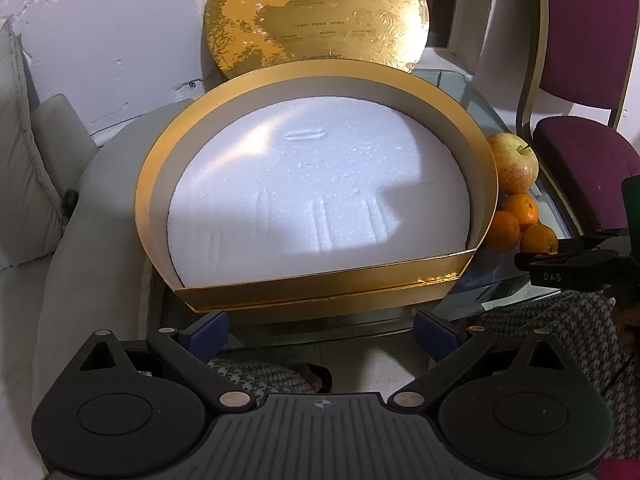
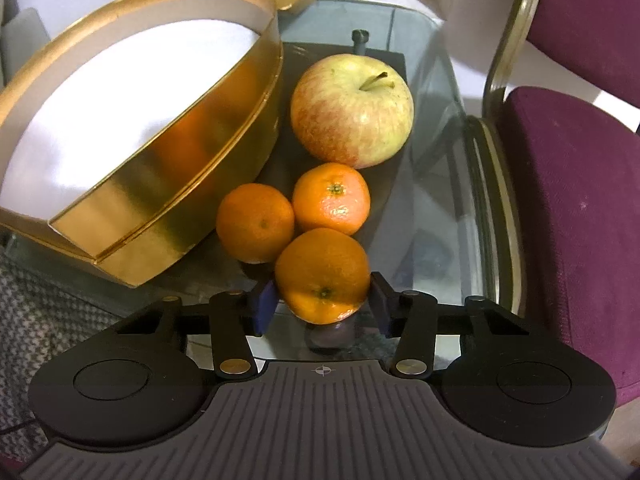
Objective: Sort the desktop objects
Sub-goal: 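Reach the right gripper to the nearest mandarin and close on it, then carry the mandarin with the right gripper into the foam box and release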
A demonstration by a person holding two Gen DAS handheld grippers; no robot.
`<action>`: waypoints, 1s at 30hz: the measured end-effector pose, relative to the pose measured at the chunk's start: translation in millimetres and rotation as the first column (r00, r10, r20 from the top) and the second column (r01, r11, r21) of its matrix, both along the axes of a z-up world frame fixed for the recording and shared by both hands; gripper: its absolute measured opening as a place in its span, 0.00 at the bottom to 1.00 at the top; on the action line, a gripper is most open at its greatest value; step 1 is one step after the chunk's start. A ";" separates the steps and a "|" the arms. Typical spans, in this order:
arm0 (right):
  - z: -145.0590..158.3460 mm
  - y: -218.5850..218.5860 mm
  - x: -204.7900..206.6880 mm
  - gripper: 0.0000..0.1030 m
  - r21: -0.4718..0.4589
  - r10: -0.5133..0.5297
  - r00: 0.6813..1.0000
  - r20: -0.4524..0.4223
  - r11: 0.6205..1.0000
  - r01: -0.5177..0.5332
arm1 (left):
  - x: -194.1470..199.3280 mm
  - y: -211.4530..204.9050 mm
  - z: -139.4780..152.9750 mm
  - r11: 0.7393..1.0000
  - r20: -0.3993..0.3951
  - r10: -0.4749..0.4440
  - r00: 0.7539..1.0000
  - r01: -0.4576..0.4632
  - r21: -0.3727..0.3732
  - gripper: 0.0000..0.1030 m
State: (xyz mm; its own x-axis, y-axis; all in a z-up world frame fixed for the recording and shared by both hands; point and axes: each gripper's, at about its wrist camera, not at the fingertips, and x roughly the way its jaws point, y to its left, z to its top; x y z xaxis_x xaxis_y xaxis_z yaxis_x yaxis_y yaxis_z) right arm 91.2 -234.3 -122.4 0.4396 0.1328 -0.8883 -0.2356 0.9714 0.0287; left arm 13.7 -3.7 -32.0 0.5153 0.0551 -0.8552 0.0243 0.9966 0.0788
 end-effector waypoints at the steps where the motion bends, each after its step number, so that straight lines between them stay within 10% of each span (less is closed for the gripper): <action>1: 0.2 0.8 -0.8 0.48 -0.002 -0.001 1.000 0.001 1.000 0.001 | -0.4 0.3 0.4 1.000 0.001 0.002 1.000 -0.002 0.001 0.96; 30: 97.7 29.0 -26.8 0.47 0.146 -0.046 0.983 0.178 0.989 0.020 | -26.7 50.9 18.9 0.981 0.099 0.172 0.980 -0.162 -0.106 0.97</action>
